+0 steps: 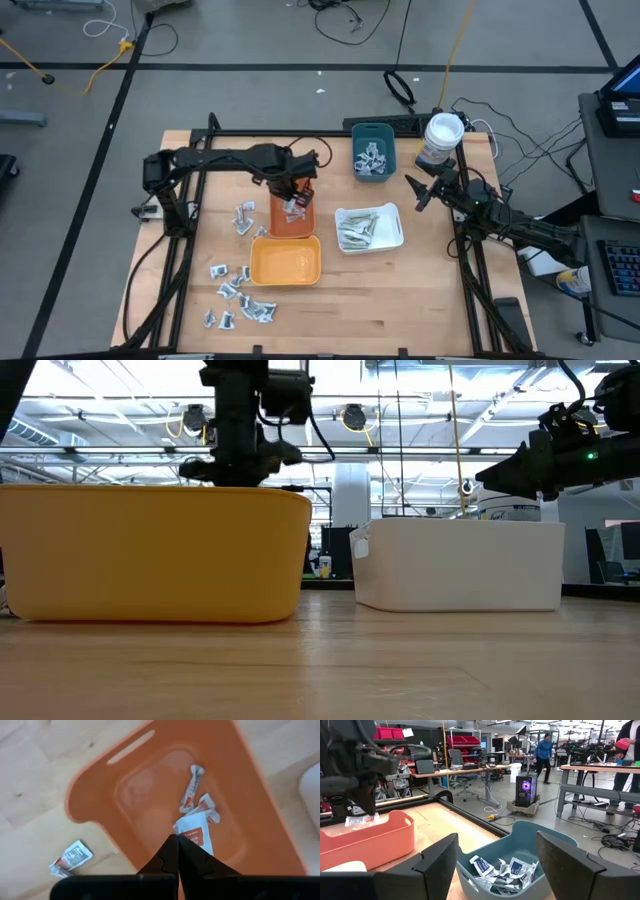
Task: Pick & Place First Aid Supplies
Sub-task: Put the orange sachet into the orange bin
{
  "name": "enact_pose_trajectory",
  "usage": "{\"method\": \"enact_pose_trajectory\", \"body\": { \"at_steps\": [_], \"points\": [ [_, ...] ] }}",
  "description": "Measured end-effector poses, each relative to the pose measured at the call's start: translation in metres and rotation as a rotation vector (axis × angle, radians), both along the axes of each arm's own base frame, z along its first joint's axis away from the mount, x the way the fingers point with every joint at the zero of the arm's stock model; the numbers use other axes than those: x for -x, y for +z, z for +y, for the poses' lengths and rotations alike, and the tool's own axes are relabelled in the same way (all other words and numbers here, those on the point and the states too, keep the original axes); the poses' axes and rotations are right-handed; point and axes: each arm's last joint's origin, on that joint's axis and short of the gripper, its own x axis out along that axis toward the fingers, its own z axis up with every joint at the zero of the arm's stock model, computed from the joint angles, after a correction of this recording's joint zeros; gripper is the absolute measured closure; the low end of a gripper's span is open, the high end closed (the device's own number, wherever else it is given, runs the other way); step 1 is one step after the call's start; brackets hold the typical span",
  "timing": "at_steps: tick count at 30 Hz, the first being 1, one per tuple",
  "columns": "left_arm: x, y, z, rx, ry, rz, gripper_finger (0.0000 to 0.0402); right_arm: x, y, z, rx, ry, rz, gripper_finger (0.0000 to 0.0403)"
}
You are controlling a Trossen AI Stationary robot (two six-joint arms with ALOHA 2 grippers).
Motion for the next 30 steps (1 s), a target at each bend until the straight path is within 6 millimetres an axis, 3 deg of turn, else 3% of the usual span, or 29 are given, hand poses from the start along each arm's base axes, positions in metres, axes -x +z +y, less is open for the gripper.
{"method": "enact_pose_trajectory", "body": {
  "at_steps": [11,16,20,30],
  "points": [
    [-0.018,-0.043,0.0,0.022,-0.031,0.109,0.0401,0.0,0.0,0.0,0.0,0.0,0.0,0.014],
    [-0.019,-0.047,0.0,0.024,-0.034,0.119,0.039,0.0,0.0,0.0,0.0,0.0,0.0,0.014],
    [-0.019,-0.047,0.001,0.015,-0.02,0.118,0.0352,0.0,0.0,0.0,0.0,0.0,0.0,0.014],
    [-0.018,-0.044,0.0,0.087,0.033,0.094,0.0202,0.0,0.0,0.0,0.0,0.0,0.0,0.014]
  ]
}}
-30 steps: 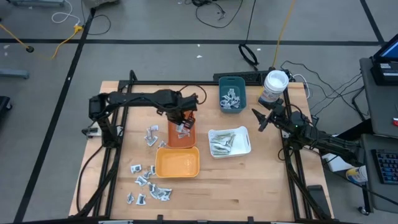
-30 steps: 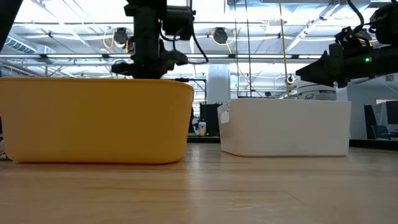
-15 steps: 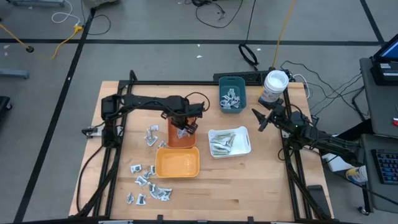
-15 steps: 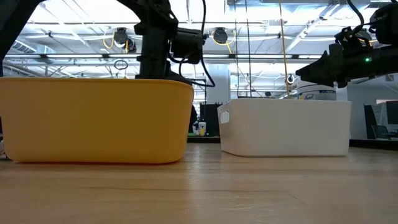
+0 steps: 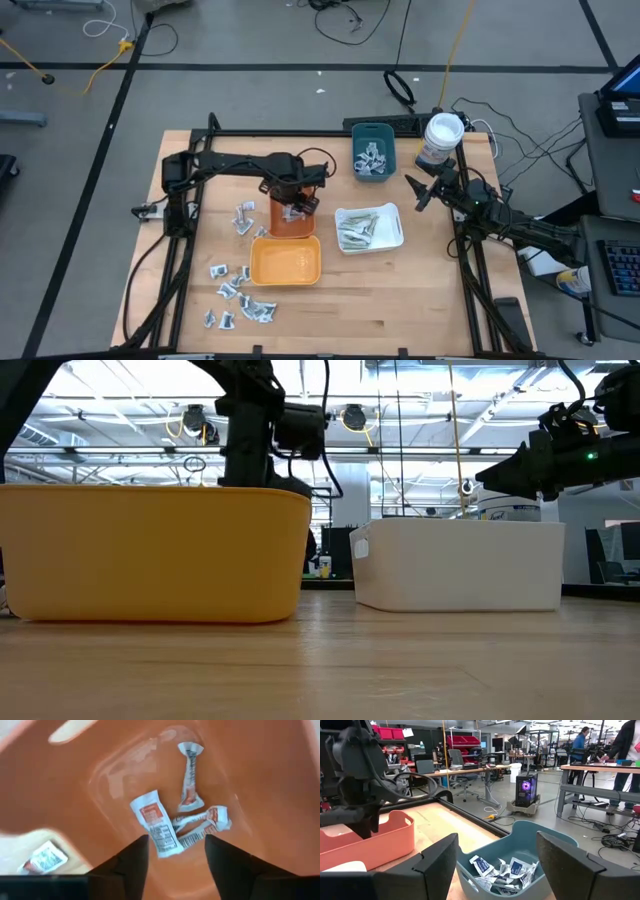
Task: Pick & Place First Aid Supplies
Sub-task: Put the orange sachet into the orange bin
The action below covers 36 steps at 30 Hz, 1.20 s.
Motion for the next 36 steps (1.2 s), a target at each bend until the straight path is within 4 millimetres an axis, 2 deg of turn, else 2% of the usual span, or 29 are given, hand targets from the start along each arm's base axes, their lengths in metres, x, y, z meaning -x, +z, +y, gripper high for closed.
{"method": "enact_pose_trajectory", "body": {
  "at_steps": [5,13,36],
  "points": [
    [0.004,0.012,-0.001,-0.006,0.064,-0.023,0.0171,0.0,0.0,0.0,0.0,0.0,0.0,0.014],
    [0.018,0.027,-0.003,-0.061,0.157,-0.069,0.0167,0.0,0.0,0.0,0.0,0.0,0.0,0.014],
    [0.146,-0.005,-0.02,-0.11,0.402,0.041,0.0167,0.0,0.0,0.0,0.0,0.0,0.0,0.014]
  ]
}}
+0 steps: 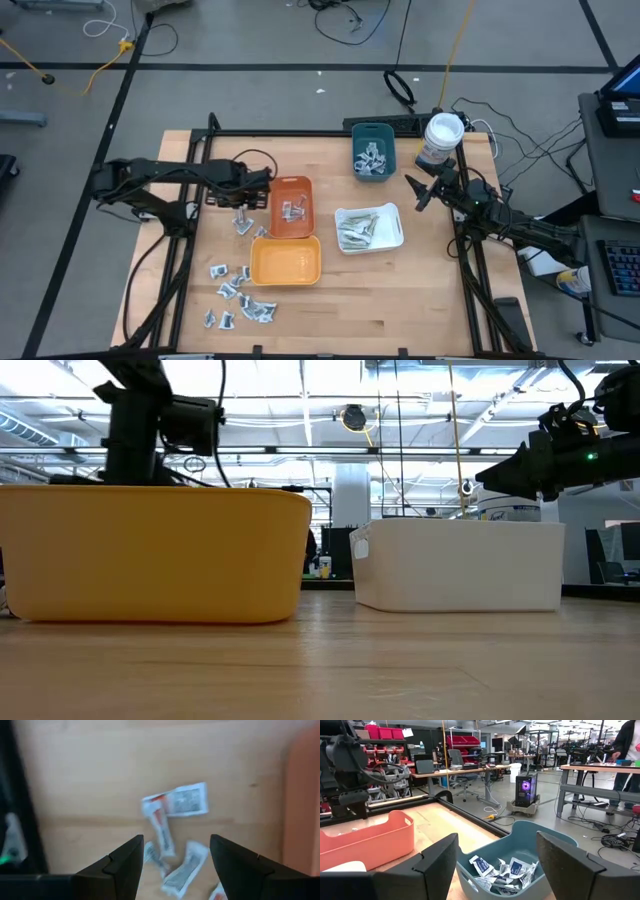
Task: Pick & Place First Aid Supplies
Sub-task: Put the orange sachet into the orange bin
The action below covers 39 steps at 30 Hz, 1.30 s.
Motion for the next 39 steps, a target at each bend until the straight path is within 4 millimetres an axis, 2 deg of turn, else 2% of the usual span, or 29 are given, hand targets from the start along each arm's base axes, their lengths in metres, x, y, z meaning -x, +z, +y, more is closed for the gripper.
{"method": "enact_pose_trajectory", "body": {
  "at_steps": [4,11,20,27,31,39],
  "points": [
    [0.009,-0.005,-0.002,-0.001,0.01,0.005,0.0167,0.0,0.0,0.0,0.0,0.0,0.0,0.014],
    [0.018,-0.03,-0.005,0.016,0.022,0.069,0.0167,0.0,0.0,0.0,0.0,0.0,0.0,0.014],
    [0.007,-0.051,-0.006,-0.004,-0.002,0.083,0.0167,0.0,0.0,0.0,0.0,0.0,0.0,0.014],
    [0.007,-0.053,-0.007,0.016,-0.002,0.098,0.0169,0.0,0.0,0.0,0.0,0.0,0.0,0.014],
    [0.006,-0.053,-0.007,0.037,-0.003,0.094,0.0202,0.0,0.0,0.0,0.0,0.0,0.0,0.014],
    [0.007,-0.054,-0.01,0.138,-0.011,0.084,0.0326,0.0,0.0,0.0,0.0,0.0,0.0,0.014]
  ]
}}
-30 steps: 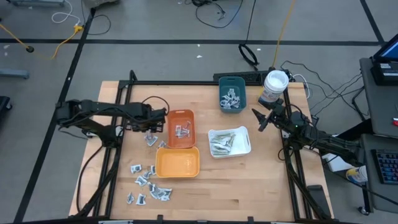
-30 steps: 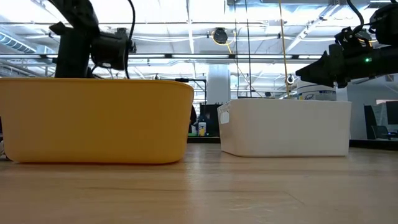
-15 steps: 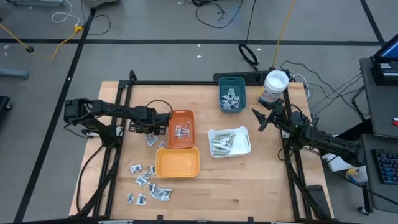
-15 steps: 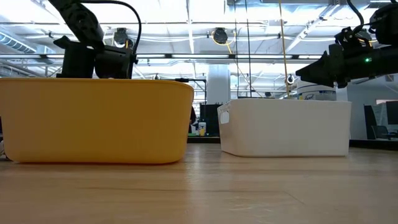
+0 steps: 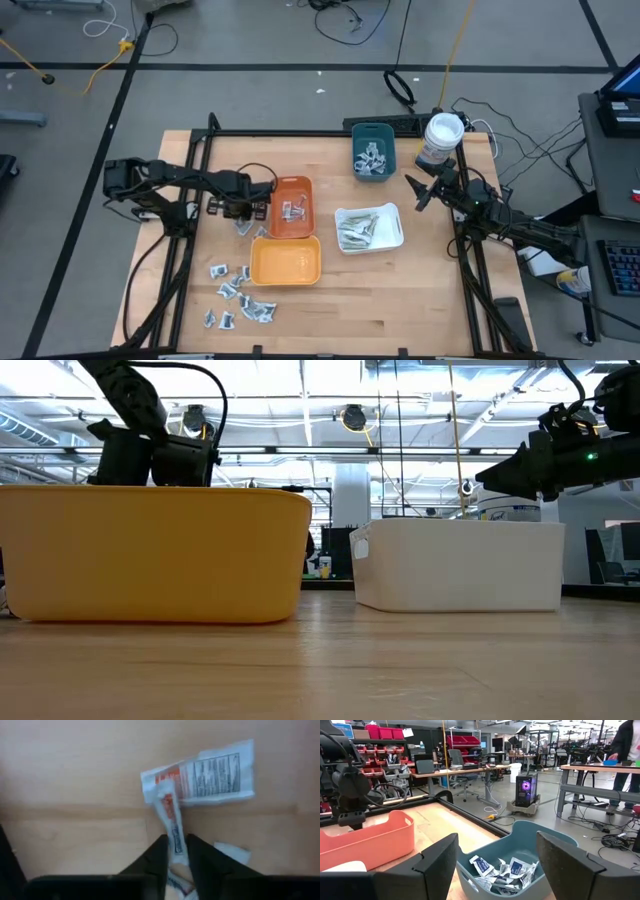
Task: Pick & Place First Aid Supplies
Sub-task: Put the orange sachet into the orange bin
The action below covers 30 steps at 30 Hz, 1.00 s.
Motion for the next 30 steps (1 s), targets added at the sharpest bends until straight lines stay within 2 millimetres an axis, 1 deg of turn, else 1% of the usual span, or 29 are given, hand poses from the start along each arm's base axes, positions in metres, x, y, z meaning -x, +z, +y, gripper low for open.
{"method": "enact_pose_trajectory", "body": {
  "at_steps": [4,6,10,14,17,20,25,30],
  "points": [
    [0.0,0.001,-0.001,0.031,-0.051,-0.022,0.0382,0.0,0.0,0.0,0.0,0.0,0.0,0.014],
    [0.001,0.002,-0.001,0.027,-0.053,-0.025,0.0394,0.0,0.0,0.0,0.0,0.0,0.0,0.014],
    [0.003,0.01,-0.001,0.01,-0.058,-0.06,0.0389,0.0,0.0,0.0,0.0,-0.001,0.0,0.014],
    [0.007,0.02,-0.002,-0.002,-0.061,-0.103,0.0397,0.0,0.0,0.0,0.0,0.0,0.0,0.014],
    [0.009,0.027,-0.002,-0.008,-0.085,-0.141,0.0394,0.0,0.0,0.0,0.0,0.0,0.0,0.014],
    [0.011,0.032,-0.003,-0.002,-0.145,-0.166,0.0397,0.0,0.0,0.0,0.0,0.0,0.0,0.014],
    [0.012,0.041,-0.004,0.031,-0.266,-0.143,0.0397,0.0,0.0,0.0,0.0,0.0,0.0,0.014],
    [0.006,0.056,-0.002,0.044,-0.45,-0.151,0.0398,0.0,0.0,0.0,0.0,0.0,0.0,0.014]
  ]
}}
